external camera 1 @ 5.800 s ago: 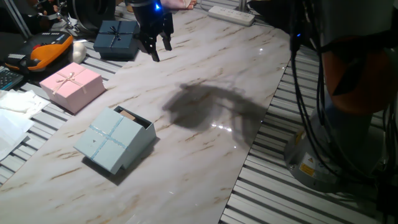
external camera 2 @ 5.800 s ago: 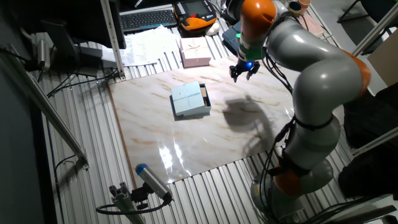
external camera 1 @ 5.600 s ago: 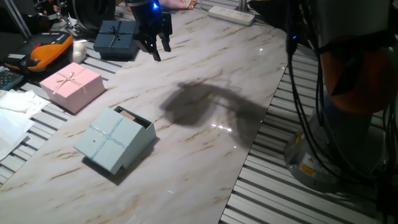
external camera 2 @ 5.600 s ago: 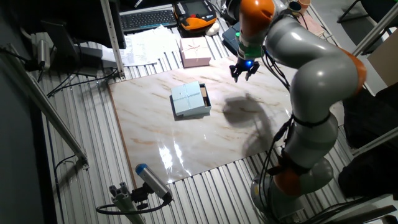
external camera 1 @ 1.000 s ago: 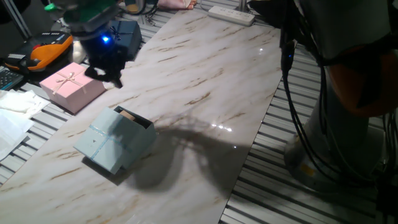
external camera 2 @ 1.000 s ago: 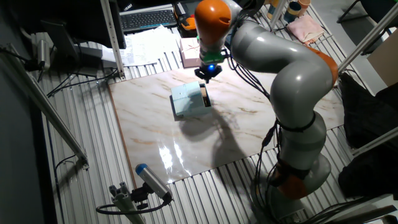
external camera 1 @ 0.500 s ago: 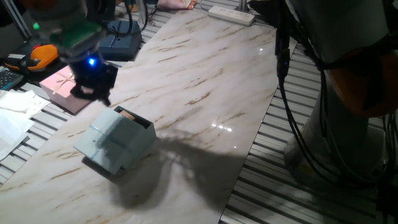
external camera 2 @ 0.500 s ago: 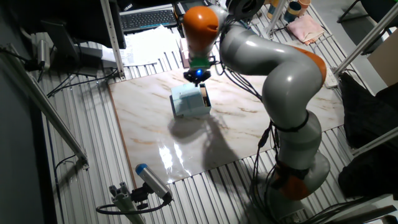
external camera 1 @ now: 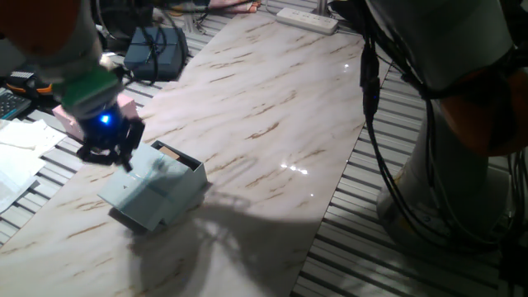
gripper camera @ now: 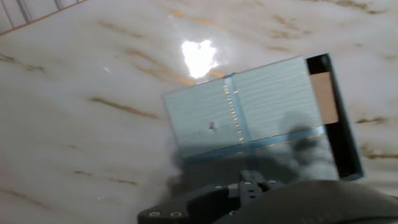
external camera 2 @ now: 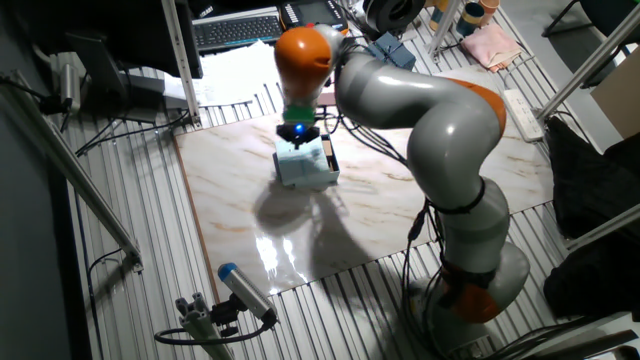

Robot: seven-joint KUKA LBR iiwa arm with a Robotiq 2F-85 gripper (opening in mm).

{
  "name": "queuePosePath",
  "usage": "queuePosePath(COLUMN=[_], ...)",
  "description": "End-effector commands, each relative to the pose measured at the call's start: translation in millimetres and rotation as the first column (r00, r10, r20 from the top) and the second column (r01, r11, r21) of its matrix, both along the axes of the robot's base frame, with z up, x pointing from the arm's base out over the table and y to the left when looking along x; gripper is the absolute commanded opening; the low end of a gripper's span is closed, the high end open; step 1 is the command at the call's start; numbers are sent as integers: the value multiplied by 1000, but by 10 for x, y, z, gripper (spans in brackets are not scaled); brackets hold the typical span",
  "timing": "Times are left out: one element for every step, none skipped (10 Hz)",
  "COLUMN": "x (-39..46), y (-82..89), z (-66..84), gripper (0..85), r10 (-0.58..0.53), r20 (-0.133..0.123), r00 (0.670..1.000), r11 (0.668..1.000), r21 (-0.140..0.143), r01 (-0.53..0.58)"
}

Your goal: Slide the outer casing onto the gift box

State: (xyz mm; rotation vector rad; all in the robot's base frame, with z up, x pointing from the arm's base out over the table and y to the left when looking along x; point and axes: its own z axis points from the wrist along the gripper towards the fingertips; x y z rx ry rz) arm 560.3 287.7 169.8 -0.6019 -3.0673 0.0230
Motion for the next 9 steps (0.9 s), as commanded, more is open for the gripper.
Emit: queuePosePath(x=[4,8,8,11,27,54,68,74,76], y=[204,232,255,274,279,281,290,300,312], z=[-37,-96,-148,-196,-230,-275,-316,-354,-396], gripper=[0,0,0,0,0,0,0,0,0], r10=[-3,-11,-11,-10,-12,-7,-10,-12,-13], r20=[4,13,20,25,28,27,30,37,43], r00=[1000,1000,1000,1000,1000,1000,999,999,999], r11=[1000,1000,1000,1000,1000,1000,1000,1000,1000], r21=[-2,1,-8,-20,-20,-21,-19,-15,-16], r01=[3,11,11,11,12,8,11,12,14])
